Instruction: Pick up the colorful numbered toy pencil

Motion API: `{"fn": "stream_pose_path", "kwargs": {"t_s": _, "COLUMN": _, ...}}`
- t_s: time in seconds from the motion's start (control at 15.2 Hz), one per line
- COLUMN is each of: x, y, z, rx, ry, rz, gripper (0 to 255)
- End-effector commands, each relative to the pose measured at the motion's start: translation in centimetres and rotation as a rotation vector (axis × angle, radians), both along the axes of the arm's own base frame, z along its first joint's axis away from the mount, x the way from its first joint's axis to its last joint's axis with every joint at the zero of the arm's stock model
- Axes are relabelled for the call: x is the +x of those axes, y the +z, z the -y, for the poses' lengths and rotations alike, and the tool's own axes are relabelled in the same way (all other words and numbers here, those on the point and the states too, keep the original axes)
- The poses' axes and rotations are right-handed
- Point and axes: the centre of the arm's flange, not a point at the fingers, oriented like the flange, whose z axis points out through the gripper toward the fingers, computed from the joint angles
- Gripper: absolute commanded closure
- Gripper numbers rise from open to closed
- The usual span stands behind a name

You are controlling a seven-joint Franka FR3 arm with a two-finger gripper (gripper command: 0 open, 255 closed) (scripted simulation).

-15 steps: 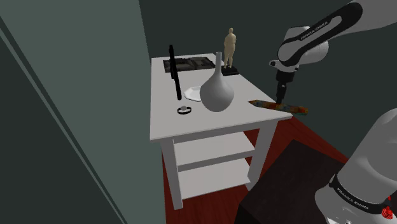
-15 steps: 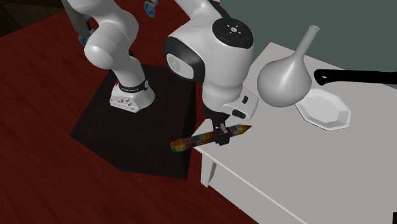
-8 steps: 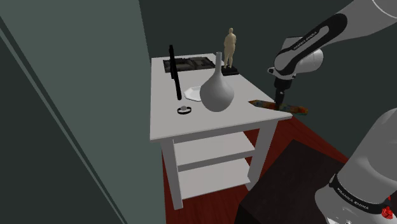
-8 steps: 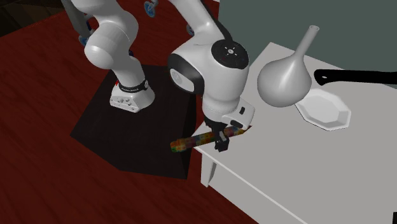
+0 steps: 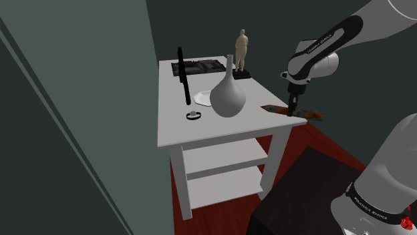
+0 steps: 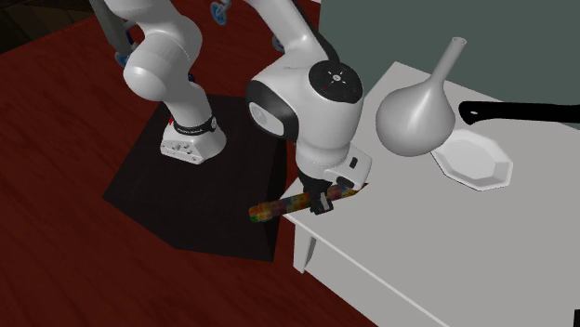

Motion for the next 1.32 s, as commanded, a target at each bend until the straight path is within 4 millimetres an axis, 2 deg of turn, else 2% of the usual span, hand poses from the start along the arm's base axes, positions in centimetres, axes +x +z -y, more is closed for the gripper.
{"fn": "stream_pose_path", "kwargs": {"t_s": 0.0, "x": 0.0, "y": 0.0, "z": 0.0, "rx": 0.000, "ry": 0.001, "rz": -0.001, "gripper": 255}}
{"fn": "stream_pose_path", "kwargs": {"t_s": 0.13, "x": 0.0, "y": 0.0, "z": 0.1, "rx": 0.000, "ry": 0.001, "rz": -0.001, "gripper": 255}}
{"fn": "stream_pose_path", "kwargs": {"t_s": 1.12, "x": 0.0, "y": 7.9, "z": 0.1, "rx": 0.000, "ry": 0.001, "rz": -0.001, "gripper": 255}}
{"fn": "stream_pose_path", "kwargs": {"t_s": 1.25, "x": 0.0, "y": 8.0, "z": 0.1, "rx": 0.000, "ry": 0.001, "rz": -0.001, "gripper": 255}}
